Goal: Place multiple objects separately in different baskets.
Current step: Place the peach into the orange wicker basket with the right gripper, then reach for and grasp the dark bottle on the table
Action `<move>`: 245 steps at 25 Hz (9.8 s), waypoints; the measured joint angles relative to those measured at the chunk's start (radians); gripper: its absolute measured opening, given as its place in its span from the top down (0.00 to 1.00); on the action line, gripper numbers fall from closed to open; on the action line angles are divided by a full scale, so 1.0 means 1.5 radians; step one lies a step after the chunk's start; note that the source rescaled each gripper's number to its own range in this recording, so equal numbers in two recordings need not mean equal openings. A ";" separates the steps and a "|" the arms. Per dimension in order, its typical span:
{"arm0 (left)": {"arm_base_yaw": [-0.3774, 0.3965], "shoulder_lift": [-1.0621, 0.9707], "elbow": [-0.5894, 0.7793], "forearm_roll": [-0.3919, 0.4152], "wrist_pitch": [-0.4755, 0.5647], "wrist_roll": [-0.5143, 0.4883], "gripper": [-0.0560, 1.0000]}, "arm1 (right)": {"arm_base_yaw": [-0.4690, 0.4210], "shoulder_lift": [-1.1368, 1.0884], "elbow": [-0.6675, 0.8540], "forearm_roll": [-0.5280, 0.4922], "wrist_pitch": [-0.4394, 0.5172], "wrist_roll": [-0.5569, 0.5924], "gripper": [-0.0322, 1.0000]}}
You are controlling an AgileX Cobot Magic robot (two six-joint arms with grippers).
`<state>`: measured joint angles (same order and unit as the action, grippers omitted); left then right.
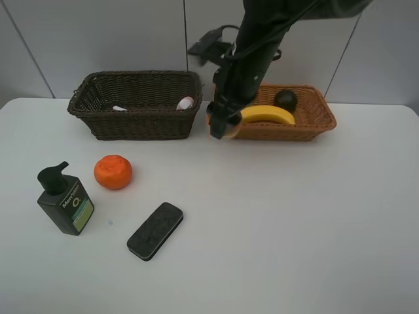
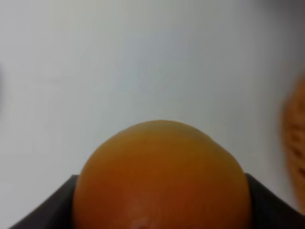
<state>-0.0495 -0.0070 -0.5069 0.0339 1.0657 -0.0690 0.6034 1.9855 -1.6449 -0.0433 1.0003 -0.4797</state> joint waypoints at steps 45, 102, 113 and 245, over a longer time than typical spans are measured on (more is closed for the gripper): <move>0.000 0.000 0.000 0.000 0.000 0.000 0.01 | -0.229 0.114 0.000 -0.164 -0.202 0.416 0.11; 0.000 0.000 0.000 0.000 0.000 0.000 0.01 | -0.166 -1.159 0.655 0.029 0.149 0.278 0.02; 0.000 0.000 0.000 0.000 0.000 0.000 0.01 | -0.286 -1.318 0.748 0.013 0.049 0.280 0.02; -0.120 1.071 -0.144 -0.055 -0.309 0.052 0.02 | -0.444 -1.326 0.752 -0.038 0.040 0.345 0.02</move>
<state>-0.2291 1.5996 -0.7234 -0.0480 0.6019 0.0083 -0.0632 -0.0032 -0.5169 -0.1010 1.0603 0.0373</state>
